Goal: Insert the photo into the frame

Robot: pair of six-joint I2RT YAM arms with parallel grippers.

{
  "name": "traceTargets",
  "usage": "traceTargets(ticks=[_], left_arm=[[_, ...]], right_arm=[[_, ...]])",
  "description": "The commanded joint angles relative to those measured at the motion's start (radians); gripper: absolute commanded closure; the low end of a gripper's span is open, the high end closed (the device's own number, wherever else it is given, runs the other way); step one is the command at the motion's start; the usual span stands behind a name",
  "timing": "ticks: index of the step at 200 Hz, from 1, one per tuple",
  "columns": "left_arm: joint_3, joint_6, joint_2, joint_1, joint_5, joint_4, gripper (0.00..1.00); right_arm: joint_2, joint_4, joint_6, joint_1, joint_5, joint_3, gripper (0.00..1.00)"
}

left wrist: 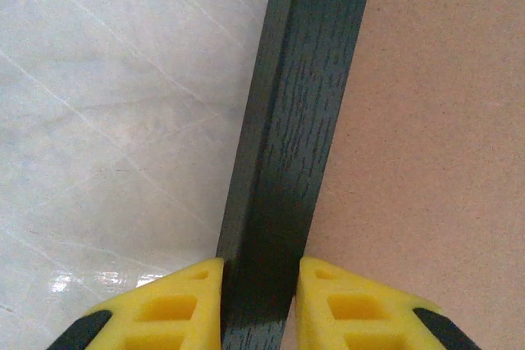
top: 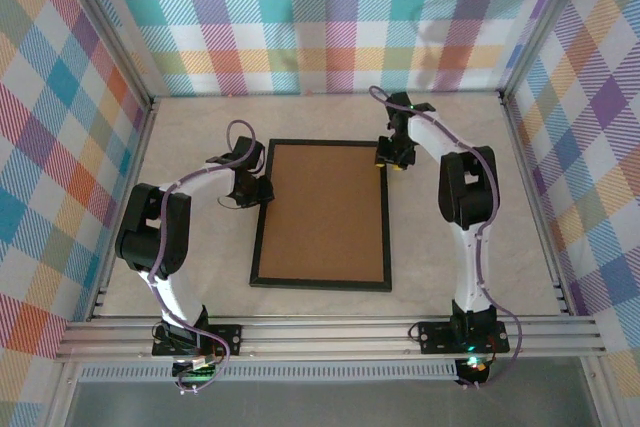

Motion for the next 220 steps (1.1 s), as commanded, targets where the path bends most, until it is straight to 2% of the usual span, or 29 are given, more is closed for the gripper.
traceTargets(ticks=[1, 55, 120, 220], left_arm=[[-0.019, -0.006, 0.068, -0.027, -0.005, -0.069, 0.76], [-0.018, -0.009, 0.076, -0.031, 0.004, -0.061, 0.76], [-0.019, -0.01, 0.071, -0.031, 0.008, -0.058, 0.76], [-0.023, -0.018, 0.067, -0.031, 0.022, -0.046, 0.76]], right_arm=[[0.139, -0.092, -0.003, 0.065, -0.028, -0.001, 0.6], [0.252, -0.183, -0.02, 0.136, -0.012, 0.101, 0.61], [0.281, -0.21, -0.027, 0.183, -0.012, 0.155, 0.62], [0.286, -0.181, 0.002, 0.218, -0.097, 0.176, 0.62]])
